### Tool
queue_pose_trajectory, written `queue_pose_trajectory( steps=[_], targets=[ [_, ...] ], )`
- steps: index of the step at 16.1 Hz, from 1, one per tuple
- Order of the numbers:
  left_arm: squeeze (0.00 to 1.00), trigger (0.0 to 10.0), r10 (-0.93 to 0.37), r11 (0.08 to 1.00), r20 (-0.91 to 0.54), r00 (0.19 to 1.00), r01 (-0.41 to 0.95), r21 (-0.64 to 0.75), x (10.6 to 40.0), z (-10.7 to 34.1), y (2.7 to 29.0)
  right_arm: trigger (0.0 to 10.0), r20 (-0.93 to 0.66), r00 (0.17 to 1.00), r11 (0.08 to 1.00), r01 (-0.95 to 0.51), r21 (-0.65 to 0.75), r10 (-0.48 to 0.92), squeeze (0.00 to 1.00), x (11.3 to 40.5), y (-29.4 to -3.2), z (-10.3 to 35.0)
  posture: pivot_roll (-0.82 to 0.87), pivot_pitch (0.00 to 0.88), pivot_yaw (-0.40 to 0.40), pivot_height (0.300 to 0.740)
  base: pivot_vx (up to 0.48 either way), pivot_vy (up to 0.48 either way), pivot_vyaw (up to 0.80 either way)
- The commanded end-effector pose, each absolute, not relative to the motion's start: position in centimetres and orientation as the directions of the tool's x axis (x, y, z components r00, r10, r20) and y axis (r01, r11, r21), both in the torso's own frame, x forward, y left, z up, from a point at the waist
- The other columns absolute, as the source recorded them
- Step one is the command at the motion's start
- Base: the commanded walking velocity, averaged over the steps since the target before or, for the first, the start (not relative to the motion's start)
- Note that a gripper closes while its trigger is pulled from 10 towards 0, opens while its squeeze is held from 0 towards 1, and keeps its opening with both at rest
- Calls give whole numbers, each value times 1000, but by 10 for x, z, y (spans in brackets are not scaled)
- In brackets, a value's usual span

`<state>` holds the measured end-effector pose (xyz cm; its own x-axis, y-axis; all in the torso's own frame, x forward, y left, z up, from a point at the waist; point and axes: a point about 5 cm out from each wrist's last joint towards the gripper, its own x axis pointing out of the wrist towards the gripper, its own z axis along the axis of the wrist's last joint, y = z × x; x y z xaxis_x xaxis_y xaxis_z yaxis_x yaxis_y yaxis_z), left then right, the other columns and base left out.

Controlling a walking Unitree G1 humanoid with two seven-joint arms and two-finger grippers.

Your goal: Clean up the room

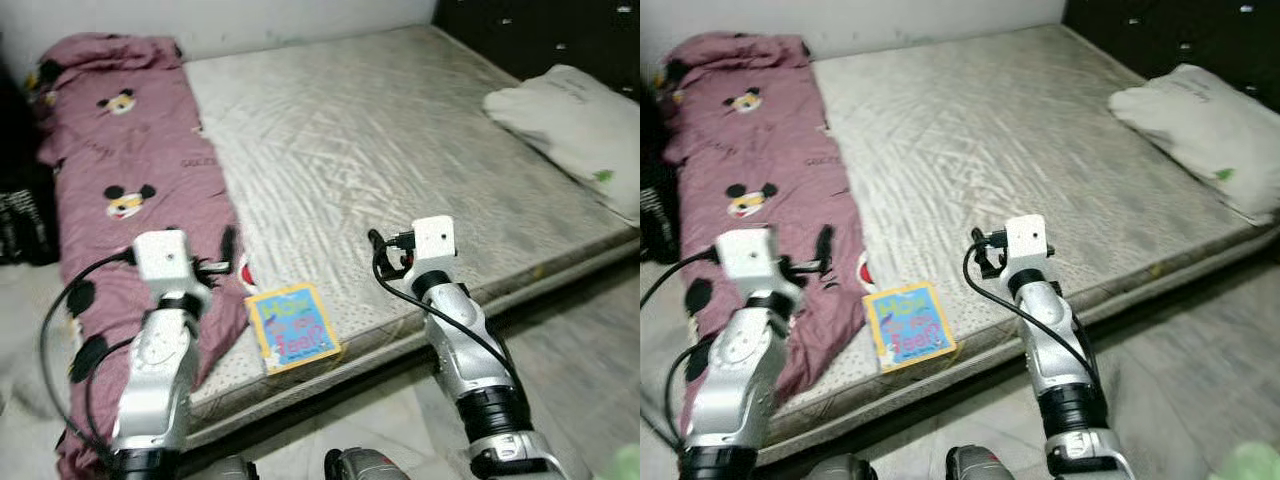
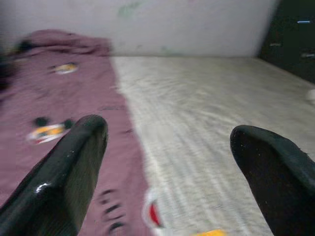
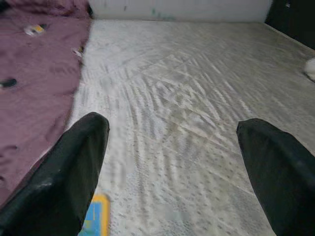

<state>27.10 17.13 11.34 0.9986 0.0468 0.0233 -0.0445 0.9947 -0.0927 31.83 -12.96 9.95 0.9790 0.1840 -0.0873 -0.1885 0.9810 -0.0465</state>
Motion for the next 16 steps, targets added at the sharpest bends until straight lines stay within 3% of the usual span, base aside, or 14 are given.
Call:
queue_pose_trajectory(
  steps=[1, 6, 10, 16],
  targets=[
    [0, 10000, 64, 995, 39, 997, -61, -83, 270, 118, 175, 10000, -74, 979, 981, -191, -32, 188, 0, 317, -130, 103, -118, 83, 3, 740, 0, 0, 0],
    [0, 10000, 123, 992, 38, 992, -122, -13, 260, 120, 189, 10000, -33, 988, 988, -154, -5, 154, 0, 313, -137, 110, -118, 106, 3, 740, 0, 0, 0],
    [0, 10000, 166, 986, -50, 985, -166, -2, 235, 105, 208, 10000, -5, 993, 993, -117, -10, 117, 0, 302, -154, 120, -111, 108, -1, 740, 0, 0, 0],
    [0, 10000, 145, 989, -55, 988, -146, -13, 236, 106, 202, 10000, -42, 995, 995, -96, -4, 96, 0, 302, -157, 114, -108, 101, -4, 740, 0, 0, 0]
  ],
)
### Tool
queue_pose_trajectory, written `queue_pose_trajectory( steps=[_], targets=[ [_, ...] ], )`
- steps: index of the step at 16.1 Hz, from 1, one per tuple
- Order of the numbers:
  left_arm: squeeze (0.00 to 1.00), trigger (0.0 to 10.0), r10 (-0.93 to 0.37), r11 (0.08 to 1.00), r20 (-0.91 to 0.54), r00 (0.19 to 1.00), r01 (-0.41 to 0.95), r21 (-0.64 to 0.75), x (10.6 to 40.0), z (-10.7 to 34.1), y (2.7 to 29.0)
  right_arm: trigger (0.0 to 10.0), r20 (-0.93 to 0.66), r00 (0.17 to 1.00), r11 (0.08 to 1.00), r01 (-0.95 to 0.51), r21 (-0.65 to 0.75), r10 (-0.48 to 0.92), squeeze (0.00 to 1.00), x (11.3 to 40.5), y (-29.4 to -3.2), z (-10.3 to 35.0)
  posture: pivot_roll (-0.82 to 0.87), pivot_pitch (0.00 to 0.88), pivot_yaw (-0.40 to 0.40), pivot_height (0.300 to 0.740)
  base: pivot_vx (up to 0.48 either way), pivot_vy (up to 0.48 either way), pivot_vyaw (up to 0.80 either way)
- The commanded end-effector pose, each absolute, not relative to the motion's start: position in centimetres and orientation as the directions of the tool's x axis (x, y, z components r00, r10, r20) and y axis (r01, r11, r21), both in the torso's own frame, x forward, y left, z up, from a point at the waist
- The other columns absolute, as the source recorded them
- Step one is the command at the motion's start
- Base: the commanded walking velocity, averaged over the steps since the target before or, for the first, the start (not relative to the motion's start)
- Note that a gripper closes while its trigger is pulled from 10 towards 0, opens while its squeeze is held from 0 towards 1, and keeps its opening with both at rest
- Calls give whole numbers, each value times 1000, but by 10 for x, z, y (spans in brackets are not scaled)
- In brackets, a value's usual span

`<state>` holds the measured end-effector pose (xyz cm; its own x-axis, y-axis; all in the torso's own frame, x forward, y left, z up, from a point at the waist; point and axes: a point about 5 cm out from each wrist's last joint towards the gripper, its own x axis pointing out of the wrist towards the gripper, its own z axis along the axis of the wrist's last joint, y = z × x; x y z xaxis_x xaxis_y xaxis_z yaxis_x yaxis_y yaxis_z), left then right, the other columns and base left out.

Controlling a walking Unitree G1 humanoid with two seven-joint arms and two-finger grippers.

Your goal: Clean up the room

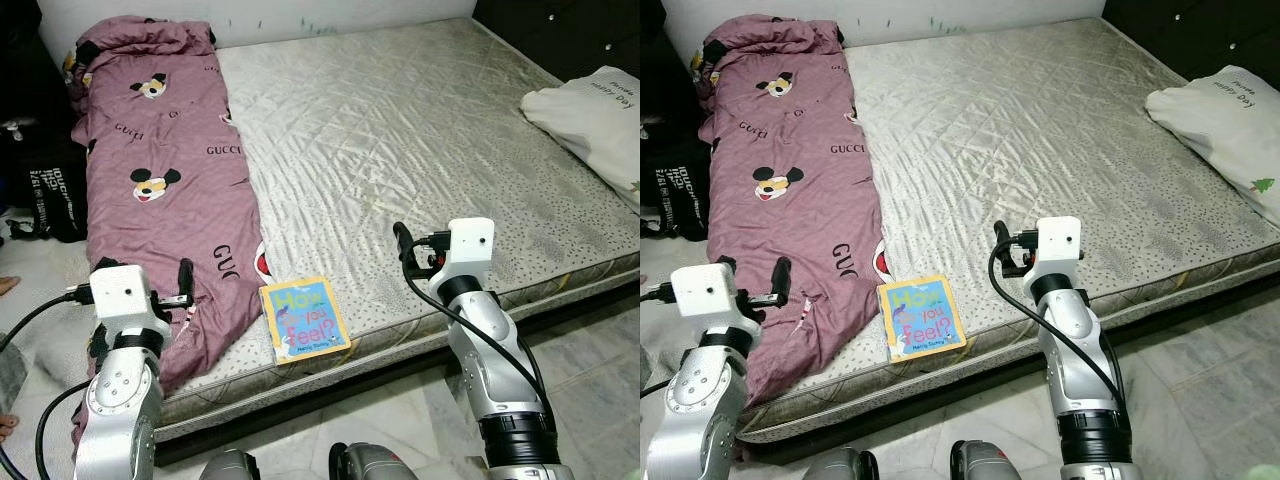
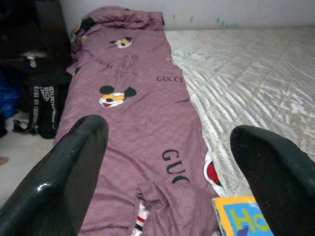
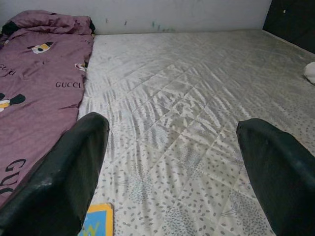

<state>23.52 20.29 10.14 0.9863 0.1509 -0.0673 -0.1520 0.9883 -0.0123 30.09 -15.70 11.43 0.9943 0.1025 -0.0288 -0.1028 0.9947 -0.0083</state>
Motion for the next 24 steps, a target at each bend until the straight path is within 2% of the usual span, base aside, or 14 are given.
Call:
queue_pose_trajectory(
  steps=[1, 12, 24],
  targets=[
    [0, 10000, 144, 989, -53, 988, -145, -14, 237, 106, 202, 10000, -42, 994, 995, -98, -3, 98, 0, 302, -156, 114, -107, 98, -4, 740, 0, 0, 0],
    [0, 10000, 153, 988, -60, 986, -155, -24, 243, 107, 200, 10000, -48, 991, 992, -123, 3, 123, 0, 304, -150, 112, -107, 91, -5, 616, 0, 0, 0],
    [0, 10000, 196, 979, -62, 979, -199, -36, 246, 108, 203, 10000, -60, 988, 989, -145, -21, 144, 0, 307, -148, 110, -106, 102, -15, 611, 0, 0, 0]
  ],
)
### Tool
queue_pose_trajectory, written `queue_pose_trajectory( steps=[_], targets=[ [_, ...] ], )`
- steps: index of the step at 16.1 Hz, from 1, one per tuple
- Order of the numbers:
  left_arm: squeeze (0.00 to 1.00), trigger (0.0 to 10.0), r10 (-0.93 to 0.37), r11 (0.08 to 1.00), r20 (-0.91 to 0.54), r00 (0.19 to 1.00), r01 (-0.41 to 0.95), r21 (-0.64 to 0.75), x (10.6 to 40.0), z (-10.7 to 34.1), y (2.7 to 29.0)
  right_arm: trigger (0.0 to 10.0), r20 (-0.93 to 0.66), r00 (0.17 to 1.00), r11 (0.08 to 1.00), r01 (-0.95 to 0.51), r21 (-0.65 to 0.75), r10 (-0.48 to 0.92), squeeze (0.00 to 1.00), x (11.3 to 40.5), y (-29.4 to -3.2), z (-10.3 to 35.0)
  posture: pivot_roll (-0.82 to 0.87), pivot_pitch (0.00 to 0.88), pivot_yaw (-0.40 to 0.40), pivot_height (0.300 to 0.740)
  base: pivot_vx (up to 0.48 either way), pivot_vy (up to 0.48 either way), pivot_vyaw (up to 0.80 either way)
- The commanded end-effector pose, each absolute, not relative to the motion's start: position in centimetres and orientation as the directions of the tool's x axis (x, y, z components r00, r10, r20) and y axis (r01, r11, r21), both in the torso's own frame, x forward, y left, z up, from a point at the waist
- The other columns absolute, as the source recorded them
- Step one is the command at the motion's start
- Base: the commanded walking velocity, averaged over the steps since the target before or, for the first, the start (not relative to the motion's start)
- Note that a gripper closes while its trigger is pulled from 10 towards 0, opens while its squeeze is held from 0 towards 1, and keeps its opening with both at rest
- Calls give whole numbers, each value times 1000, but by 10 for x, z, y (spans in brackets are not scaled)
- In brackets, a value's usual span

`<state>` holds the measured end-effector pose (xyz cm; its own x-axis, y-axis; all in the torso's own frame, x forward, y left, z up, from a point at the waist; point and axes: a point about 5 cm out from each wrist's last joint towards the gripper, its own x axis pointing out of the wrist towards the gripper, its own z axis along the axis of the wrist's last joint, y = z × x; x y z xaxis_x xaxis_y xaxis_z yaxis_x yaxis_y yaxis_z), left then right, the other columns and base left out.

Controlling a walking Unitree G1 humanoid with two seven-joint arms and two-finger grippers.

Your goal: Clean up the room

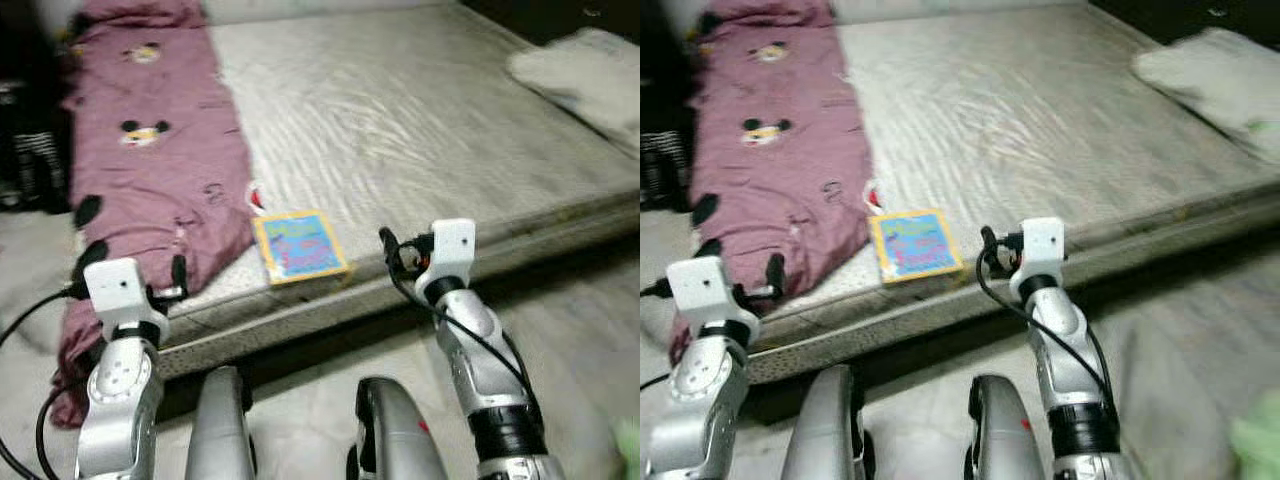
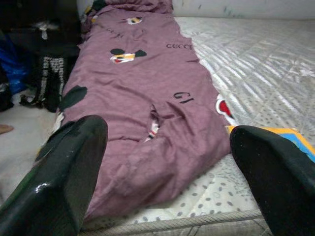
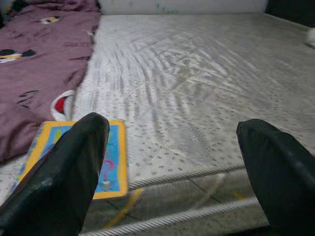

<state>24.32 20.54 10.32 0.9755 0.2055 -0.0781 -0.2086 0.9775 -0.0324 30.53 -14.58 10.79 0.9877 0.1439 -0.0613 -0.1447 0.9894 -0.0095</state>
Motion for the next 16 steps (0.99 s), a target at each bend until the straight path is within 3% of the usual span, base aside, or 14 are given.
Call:
queue_pose_trajectory(
  steps=[1, 5, 16],
  targets=[
    [0, 10000, 195, 980, -57, 979, -197, -40, 246, 109, 203, 10000, -56, 987, 987, -154, -35, 152, 0, 308, -147, 110, -107, 103, -16, 611, 0, 0, 0],
    [0, 10000, 172, 984, -41, 984, -173, -50, 248, 111, 199, 10000, -49, 985, 985, -167, -43, 165, 0, 308, -145, 111, -108, 106, -16, 611, 0, 0, 208],
    [0, 10000, 155, 986, -55, 986, -158, -58, 250, 110, 196, 10000, -55, 985, 985, -167, -36, 165, 0, 310, -143, 110, -107, 107, -12, 611, 220, 0, 0]
  ],
)
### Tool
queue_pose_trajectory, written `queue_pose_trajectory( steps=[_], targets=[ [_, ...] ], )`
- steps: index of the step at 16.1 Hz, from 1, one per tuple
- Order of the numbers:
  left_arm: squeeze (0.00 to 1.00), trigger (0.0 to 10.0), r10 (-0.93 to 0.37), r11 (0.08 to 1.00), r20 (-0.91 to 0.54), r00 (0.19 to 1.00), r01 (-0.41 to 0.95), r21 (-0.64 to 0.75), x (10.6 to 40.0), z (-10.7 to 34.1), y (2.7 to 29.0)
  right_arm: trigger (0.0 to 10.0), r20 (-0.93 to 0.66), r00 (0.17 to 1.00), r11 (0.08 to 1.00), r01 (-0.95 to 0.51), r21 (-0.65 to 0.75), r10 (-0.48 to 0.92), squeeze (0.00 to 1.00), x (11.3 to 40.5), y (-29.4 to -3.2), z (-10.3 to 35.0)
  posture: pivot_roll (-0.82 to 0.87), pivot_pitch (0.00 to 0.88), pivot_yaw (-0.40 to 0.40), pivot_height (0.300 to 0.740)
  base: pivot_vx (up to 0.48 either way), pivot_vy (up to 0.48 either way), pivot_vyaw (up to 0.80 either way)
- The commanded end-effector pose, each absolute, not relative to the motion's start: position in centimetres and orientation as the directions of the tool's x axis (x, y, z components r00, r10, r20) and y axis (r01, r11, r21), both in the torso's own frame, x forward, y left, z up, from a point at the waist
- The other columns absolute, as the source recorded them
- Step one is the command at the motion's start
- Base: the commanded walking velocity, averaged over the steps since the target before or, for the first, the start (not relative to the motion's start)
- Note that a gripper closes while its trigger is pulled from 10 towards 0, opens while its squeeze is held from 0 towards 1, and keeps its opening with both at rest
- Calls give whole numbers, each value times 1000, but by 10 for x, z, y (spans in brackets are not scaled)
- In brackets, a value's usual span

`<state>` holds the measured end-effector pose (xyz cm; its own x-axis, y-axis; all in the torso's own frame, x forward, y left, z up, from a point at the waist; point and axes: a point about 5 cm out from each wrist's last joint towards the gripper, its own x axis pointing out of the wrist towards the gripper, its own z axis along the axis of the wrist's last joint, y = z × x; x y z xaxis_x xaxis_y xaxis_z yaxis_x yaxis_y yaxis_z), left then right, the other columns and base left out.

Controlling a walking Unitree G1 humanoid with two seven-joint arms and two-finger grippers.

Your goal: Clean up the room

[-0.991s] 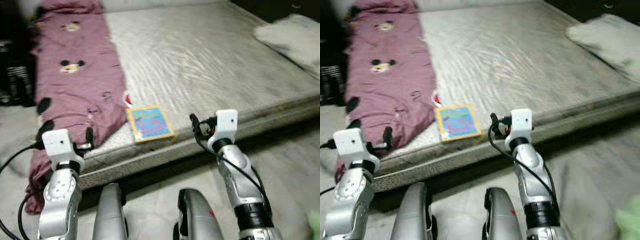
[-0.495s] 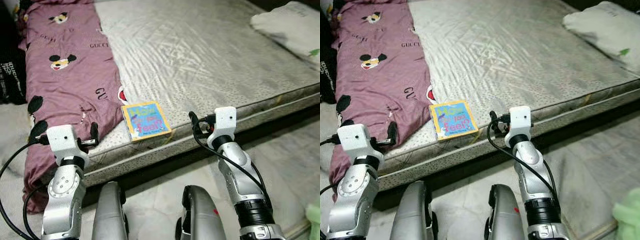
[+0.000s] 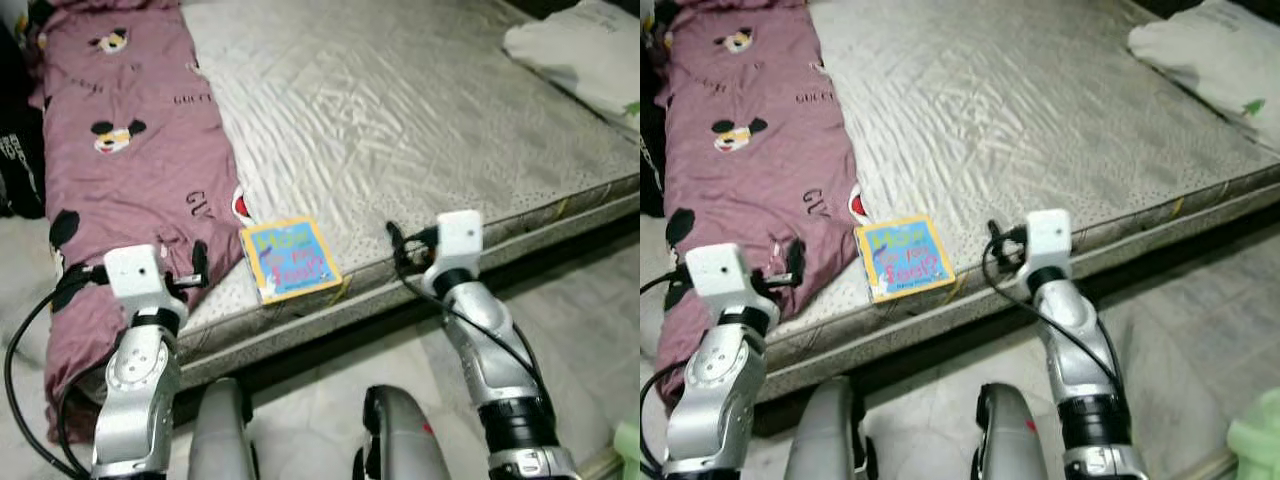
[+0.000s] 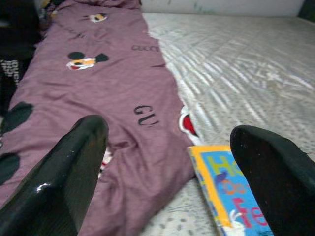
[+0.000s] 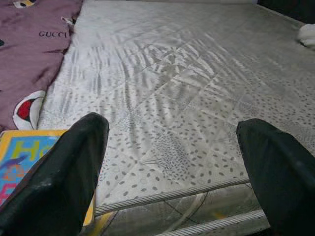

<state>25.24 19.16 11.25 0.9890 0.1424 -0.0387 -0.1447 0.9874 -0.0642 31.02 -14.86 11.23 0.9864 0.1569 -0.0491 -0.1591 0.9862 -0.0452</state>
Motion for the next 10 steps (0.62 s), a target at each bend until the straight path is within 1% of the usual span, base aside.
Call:
queue_pose_trajectory(
  steps=[1, 3, 6, 8, 10],
  targets=[
    [0, 10000, 152, 986, -59, 987, -156, -58, 250, 110, 196, 10000, -55, 985, 985, -167, -38, 165, 0, 310, -143, 110, -107, 107, -12, 611, 0, 0, 0],
    [0, 10000, 150, 986, -62, 987, -153, -58, 250, 109, 196, 10000, -55, 985, 985, -168, -39, 166, 0, 310, -143, 110, -108, 106, -11, 611, 0, 0, 0],
    [0, 10000, 143, 987, -61, 988, -146, -59, 250, 109, 195, 10000, -47, 982, 982, -184, -45, 181, 0, 309, -141, 110, -107, 102, -11, 611, 295, 0, 0],
    [0, 10000, 141, 987, -61, 988, -145, -63, 251, 109, 194, 10000, -44, 981, 980, -192, -51, 190, 0, 309, -140, 111, -107, 98, -12, 611, 315, 0, 763],
    [0, 10000, 138, 988, -61, 988, -142, -63, 251, 109, 194, 10000, -49, 981, 981, -189, -47, 187, 0, 310, -140, 110, -106, 97, -13, 611, 307, 0, 531]
  ],
)
